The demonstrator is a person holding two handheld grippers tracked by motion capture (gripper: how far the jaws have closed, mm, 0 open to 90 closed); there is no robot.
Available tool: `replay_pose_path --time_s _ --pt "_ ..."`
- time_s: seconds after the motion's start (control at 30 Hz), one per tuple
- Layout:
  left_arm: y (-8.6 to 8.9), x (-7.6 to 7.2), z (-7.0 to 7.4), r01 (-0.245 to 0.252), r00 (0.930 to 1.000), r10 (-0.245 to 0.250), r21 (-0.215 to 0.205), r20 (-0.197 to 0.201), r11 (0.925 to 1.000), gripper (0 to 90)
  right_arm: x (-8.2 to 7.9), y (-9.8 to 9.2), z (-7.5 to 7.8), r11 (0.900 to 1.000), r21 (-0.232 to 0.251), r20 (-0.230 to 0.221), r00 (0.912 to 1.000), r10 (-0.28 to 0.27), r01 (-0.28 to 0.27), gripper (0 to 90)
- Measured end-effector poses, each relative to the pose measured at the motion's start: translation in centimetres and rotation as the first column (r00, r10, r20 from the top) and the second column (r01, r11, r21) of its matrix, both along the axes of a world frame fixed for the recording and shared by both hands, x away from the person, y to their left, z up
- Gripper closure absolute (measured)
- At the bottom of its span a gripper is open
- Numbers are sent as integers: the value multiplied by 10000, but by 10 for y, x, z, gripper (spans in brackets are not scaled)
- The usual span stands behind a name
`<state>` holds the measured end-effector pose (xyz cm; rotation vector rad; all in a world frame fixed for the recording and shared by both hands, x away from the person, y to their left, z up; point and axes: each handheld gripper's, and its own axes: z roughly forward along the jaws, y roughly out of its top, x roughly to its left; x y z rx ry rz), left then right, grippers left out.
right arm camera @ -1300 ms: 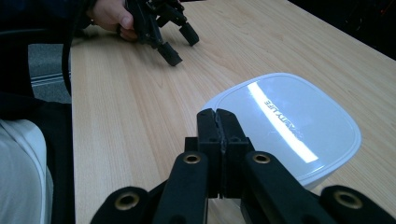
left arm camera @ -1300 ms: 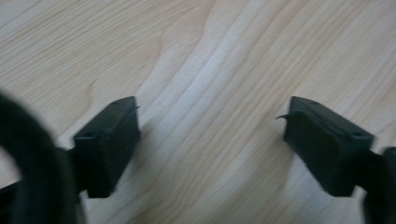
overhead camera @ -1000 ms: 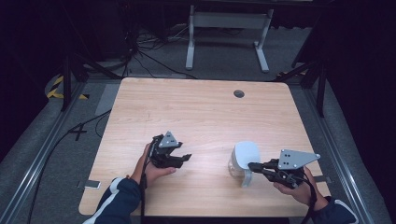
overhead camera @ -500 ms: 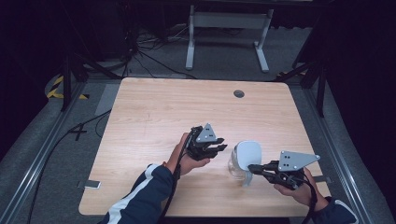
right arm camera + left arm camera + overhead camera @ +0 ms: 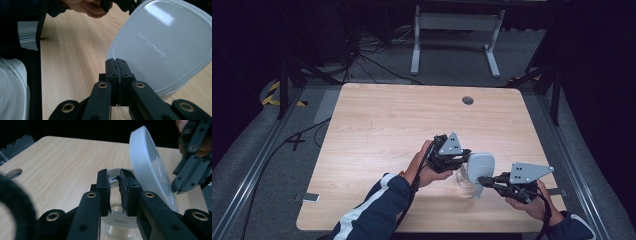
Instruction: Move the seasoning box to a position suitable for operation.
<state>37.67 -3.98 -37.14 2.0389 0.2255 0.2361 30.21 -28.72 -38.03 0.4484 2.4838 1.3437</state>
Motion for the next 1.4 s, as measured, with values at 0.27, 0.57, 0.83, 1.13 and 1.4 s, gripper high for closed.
replay_pose_path --time_s 0.27,0.57,0.83,1.13,1.4 --pt "-2 -8 5 144 9998 -144 20 127 9999 760 -4 -6 -1 9997 -179 -44 9998 -195 194 898" --pt "-8 -17 9 579 9974 -592 322 407 9978 754 -10 -26 -2 9957 -233 -72 9959 -899 897 897" --pt "-10 -20 12 650 9970 -664 364 395 9972 751 -11 -36 -2 9932 -321 -63 9936 -1125 1122 898" --pt "9 -21 13 376 9969 -421 671 670 9970 710 -7 -47 -3 9859 -529 78 9873 -1588 1590 897" --pt "53 -14 4 -649 9953 555 1199 800 9907 653 0 -53 -6 9776 -692 152 9801 -1982 1987 884"
